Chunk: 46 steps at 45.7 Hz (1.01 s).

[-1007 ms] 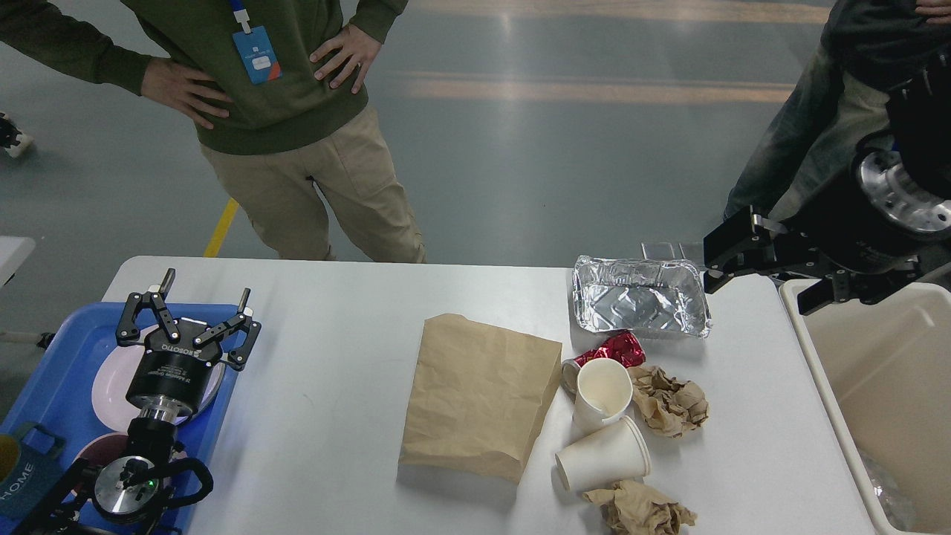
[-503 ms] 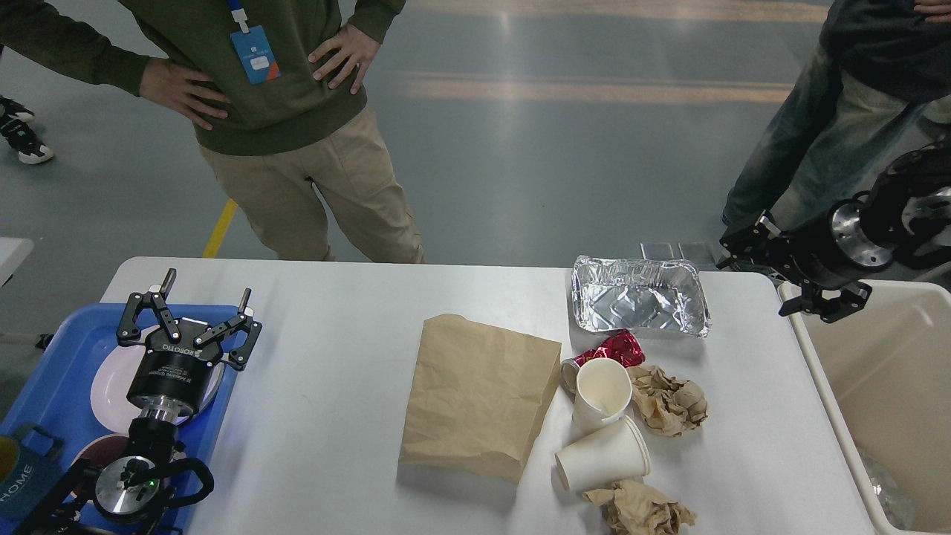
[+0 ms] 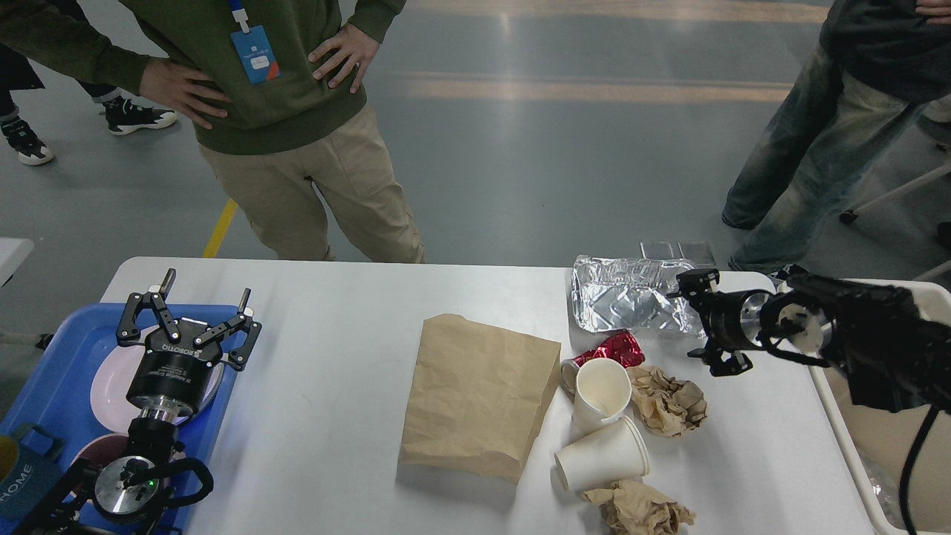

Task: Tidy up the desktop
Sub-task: 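Lower the right gripper and grasp the edge of the foil tray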

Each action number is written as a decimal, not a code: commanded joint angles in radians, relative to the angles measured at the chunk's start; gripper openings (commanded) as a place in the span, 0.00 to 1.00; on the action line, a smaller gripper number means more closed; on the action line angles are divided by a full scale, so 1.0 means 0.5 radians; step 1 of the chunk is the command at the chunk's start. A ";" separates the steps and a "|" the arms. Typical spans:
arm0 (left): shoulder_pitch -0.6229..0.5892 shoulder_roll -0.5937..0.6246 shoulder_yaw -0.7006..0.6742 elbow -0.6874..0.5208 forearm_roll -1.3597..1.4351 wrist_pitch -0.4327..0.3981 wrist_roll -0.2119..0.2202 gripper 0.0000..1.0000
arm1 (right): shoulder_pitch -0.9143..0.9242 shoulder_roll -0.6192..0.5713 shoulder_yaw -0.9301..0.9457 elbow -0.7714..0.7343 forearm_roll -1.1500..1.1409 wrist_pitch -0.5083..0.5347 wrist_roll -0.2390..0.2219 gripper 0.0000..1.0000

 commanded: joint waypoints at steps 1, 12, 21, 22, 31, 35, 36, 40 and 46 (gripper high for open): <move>0.000 -0.002 -0.002 -0.003 0.000 0.003 0.000 0.97 | -0.166 0.221 0.050 -0.326 0.001 -0.035 0.003 1.00; 0.000 -0.002 -0.002 -0.003 0.000 0.000 0.000 0.97 | -0.270 0.368 0.081 -0.427 -0.005 -0.336 0.006 0.97; 0.000 -0.002 0.001 0.000 0.000 0.000 0.000 0.97 | -0.298 0.374 0.093 -0.427 -0.005 -0.397 0.012 0.71; 0.000 -0.002 0.001 0.000 0.000 0.000 0.000 0.97 | -0.298 0.377 0.096 -0.427 -0.005 -0.397 0.015 0.68; 0.000 -0.002 -0.002 0.000 0.000 0.003 0.000 0.97 | -0.304 0.377 0.151 -0.424 -0.008 -0.413 0.021 0.54; 0.000 0.001 0.001 0.000 0.000 0.000 0.000 0.97 | -0.304 0.377 0.151 -0.424 -0.008 -0.413 0.021 0.44; 0.000 -0.002 -0.002 -0.003 0.000 0.003 0.000 0.97 | -0.304 0.377 0.148 -0.424 -0.018 -0.410 0.021 0.41; 0.000 0.001 0.001 -0.003 0.000 0.000 0.000 0.97 | -0.304 0.374 0.139 -0.421 -0.039 -0.407 0.021 0.27; 0.000 -0.002 0.001 -0.003 0.000 0.000 0.000 0.97 | -0.304 0.359 0.142 -0.415 -0.048 -0.397 0.006 0.00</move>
